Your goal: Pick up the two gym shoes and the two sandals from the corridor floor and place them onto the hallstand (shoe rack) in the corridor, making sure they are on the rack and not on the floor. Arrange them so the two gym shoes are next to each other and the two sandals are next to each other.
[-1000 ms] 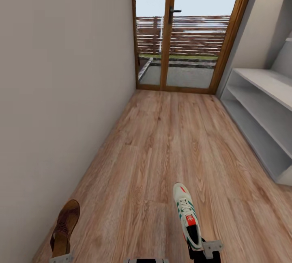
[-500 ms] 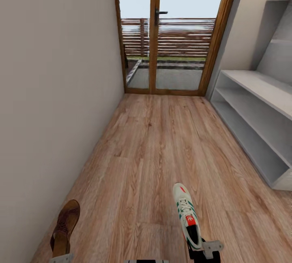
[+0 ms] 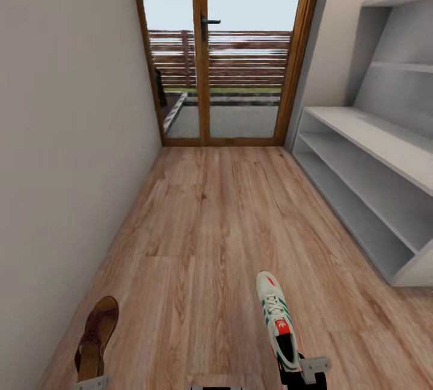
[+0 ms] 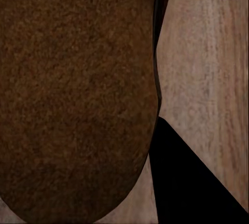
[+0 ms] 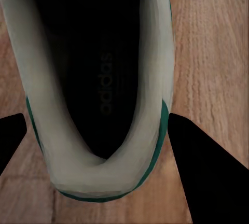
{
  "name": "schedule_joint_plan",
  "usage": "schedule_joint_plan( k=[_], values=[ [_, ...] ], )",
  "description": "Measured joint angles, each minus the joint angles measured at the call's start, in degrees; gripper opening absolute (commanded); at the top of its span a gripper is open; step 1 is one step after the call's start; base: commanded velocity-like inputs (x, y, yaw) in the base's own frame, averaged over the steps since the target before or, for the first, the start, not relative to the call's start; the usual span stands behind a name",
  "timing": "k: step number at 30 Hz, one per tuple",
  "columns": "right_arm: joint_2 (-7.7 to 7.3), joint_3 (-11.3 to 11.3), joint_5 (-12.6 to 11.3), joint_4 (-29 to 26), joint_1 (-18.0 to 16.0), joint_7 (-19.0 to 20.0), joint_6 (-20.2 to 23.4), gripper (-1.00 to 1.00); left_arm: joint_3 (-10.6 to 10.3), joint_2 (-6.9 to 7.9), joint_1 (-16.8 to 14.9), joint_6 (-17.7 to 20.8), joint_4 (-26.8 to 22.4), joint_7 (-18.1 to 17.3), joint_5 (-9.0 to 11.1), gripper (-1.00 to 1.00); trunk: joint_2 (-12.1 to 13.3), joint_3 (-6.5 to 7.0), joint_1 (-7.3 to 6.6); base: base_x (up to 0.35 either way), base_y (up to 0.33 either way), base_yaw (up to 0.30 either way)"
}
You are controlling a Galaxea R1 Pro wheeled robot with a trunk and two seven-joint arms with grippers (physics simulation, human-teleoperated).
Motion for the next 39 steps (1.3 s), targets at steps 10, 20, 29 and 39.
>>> schedule_joint_plan(
  k=[10, 20, 29, 39],
  values=[
    [-0.35, 0.0, -0.1, 0.0, 0.0, 0.0, 0.0, -1.00, 0.0, 0.00, 0.0, 0.0, 0.0, 0.0, 0.0, -1.00, 0.0, 0.07, 0.00, 0.339, 0.000, -0.014],
    [-0.43, 0.0, -0.1, -0.1, 0.0, 0.0, 0.0, -1.00, 0.0, 0.00, 0.0, 0.0, 0.0, 0.0, 0.0, -1.00, 0.0, 0.07, 0.00, 0.340, 0.000, 0.000],
    [-0.42, 0.1, 0.0, 0.0, 0.0, 0.0, 0.0, -1.00, 0.0, 0.00, 0.0, 0.0, 0.0, 0.0, 0.0, -1.00, 0.0, 0.07, 0.00, 0.339, 0.000, 0.000],
    [-0.35, 0.1, 0.0, 0.0, 0.0, 0.0, 0.0, -1.00, 0.0, 0.00, 0.0, 0.1, 0.0, 0.0, 0.0, -1.00, 0.0, 0.07, 0.00, 0.339, 0.000, 0.000]
  ],
)
